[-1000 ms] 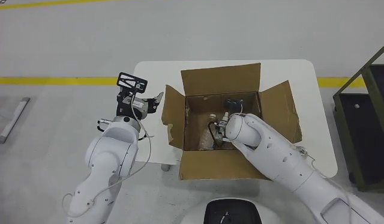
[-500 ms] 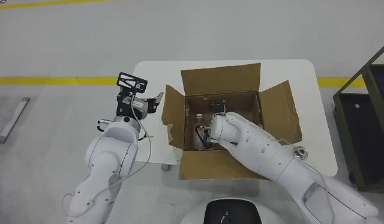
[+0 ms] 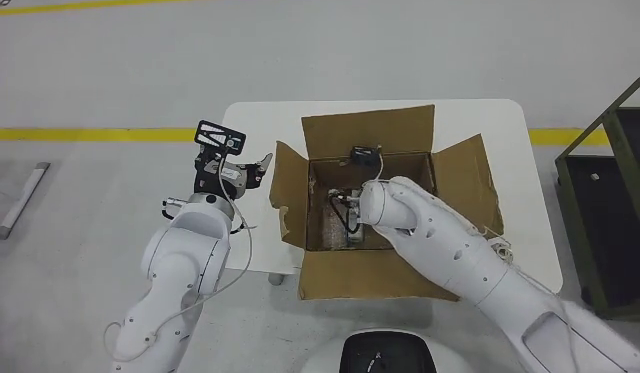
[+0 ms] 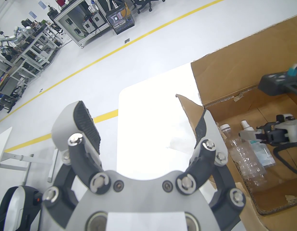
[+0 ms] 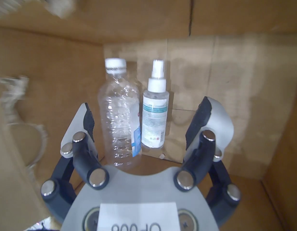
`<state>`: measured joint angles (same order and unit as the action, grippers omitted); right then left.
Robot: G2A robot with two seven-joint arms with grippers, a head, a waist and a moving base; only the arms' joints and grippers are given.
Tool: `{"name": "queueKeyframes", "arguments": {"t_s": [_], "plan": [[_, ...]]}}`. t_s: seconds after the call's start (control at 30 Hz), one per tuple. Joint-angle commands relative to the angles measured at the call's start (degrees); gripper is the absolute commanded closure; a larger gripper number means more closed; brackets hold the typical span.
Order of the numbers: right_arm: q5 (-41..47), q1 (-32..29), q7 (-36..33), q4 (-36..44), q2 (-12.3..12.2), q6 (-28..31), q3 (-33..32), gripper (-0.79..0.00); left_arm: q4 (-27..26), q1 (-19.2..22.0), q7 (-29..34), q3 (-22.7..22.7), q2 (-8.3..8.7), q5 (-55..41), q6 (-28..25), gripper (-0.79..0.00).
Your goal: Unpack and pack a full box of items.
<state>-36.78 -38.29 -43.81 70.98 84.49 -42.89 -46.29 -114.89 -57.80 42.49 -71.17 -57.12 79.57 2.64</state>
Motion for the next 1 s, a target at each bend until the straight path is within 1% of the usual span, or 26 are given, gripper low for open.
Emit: {"name": "queueKeyframes", "arguments": {"t_s": [0.0,0.03,0.07,0.2,0.3,0.4,0.53,0.67,0.73,0.87,0.97], "plan": [[-5.45,-4.26,-2.11,9.73,-2.55,-0.57,-5.04,-0.268,0.0,0.0,0.0,0.0,0.0,0.0,0.0,-0.785],[-8.22,-6.46,-3.61,14.14,-3.73,-0.72,-7.55,-0.046,0.0,0.0,0.0,0.0,0.0,0.0,0.0,-0.785],[-11.1,-8.76,-5.54,18.27,-4.84,-0.51,-9.83,0.0,0.0,0.0,0.0,0.0,0.0,0.0,0.0,-0.785],[-24.59,-17.32,-13.36,32.74,-8.51,1.54,-18.27,0.0,0.0,0.0,0.0,0.0,0.0,0.0,0.0,-0.785],[-35.71,-23.58,-18.29,41.88,-10.43,3.07,-24.01,0.0,0.0,0.0,0.0,0.0,0.0,0.0,0.0,-0.785],[-40.67,-29.78,-21.45,49.73,-11.53,5.26,-30.0,0.0,0.0,0.0,0.0,0.0,0.0,0.0,0.0,-0.785],[-46.88,-37.15,-22.41,56.07,-12.32,8.32,-35.28,0.0,0.0,0.0,0.0,0.0,0.0,0.0,0.0,-0.785],[-50.57,-42.56,-23.38,58.63,-12.67,11.85,-38.4,0.0,0.0,0.0,0.0,0.0,0.0,0.0,0.0,-0.785],[-52.91,-44.57,-24.58,58.19,-12.83,14.23,-39.5,0.0,0.0,0.0,0.0,0.0,0.0,0.0,0.0,-0.785],[-57.42,-46.97,-27.54,55.61,-13.04,19.89,-39.6,0.0,0.0,0.0,0.0,0.0,0.0,0.0,0.0,-0.785],[-58.67,-47.14,-28.71,52.57,-12.94,22.96,-38.09,0.0,0.0,0.0,0.0,0.0,0.0,0.0,0.0,-0.785]]}}
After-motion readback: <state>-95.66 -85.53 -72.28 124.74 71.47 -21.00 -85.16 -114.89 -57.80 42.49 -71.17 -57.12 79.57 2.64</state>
